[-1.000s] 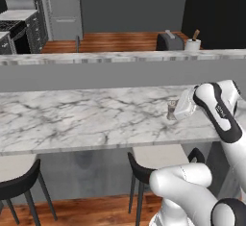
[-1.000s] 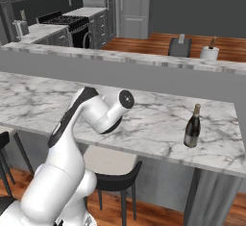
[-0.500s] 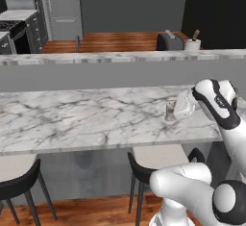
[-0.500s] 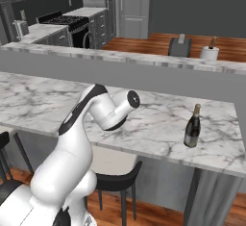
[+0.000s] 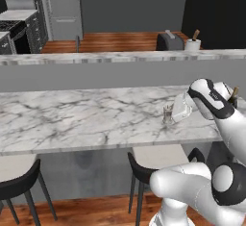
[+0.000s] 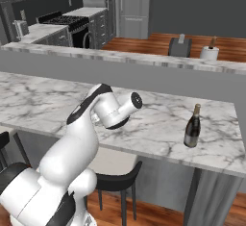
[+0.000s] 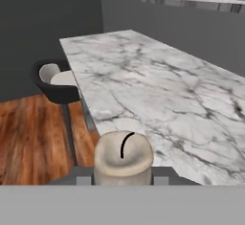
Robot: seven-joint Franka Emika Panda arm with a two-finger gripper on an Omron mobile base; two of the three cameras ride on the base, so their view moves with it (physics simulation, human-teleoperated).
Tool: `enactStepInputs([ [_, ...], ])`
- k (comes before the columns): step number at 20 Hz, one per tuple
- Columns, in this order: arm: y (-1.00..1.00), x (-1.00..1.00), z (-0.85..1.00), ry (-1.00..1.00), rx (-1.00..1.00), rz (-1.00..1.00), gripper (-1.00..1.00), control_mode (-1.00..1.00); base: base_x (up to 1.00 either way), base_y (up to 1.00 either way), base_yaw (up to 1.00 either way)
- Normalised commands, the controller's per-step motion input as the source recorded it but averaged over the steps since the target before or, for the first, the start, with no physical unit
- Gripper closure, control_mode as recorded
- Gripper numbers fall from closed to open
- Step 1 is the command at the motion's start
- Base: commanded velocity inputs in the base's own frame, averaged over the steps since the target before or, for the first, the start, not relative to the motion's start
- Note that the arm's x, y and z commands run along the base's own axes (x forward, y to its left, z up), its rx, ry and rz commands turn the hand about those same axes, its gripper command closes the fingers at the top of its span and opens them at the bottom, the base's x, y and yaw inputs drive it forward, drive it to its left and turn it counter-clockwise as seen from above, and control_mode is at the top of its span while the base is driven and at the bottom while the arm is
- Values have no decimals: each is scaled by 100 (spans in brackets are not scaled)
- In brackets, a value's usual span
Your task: Get the candle and the wine from the cabinet and move them to the dining counter.
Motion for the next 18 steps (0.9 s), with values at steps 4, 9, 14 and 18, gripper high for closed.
enactStepInputs([
  [4,0,15,-32,0,0,3,100,-100,0,0,0],
  [9,0,10,-35,0,0,2,100,-100,0,0,0],
  [14,0,1,-33,0,0,2,100,-100,0,0,0],
  [18,0,0,-31,-4,0,3,100,-100,0,0,0],
])
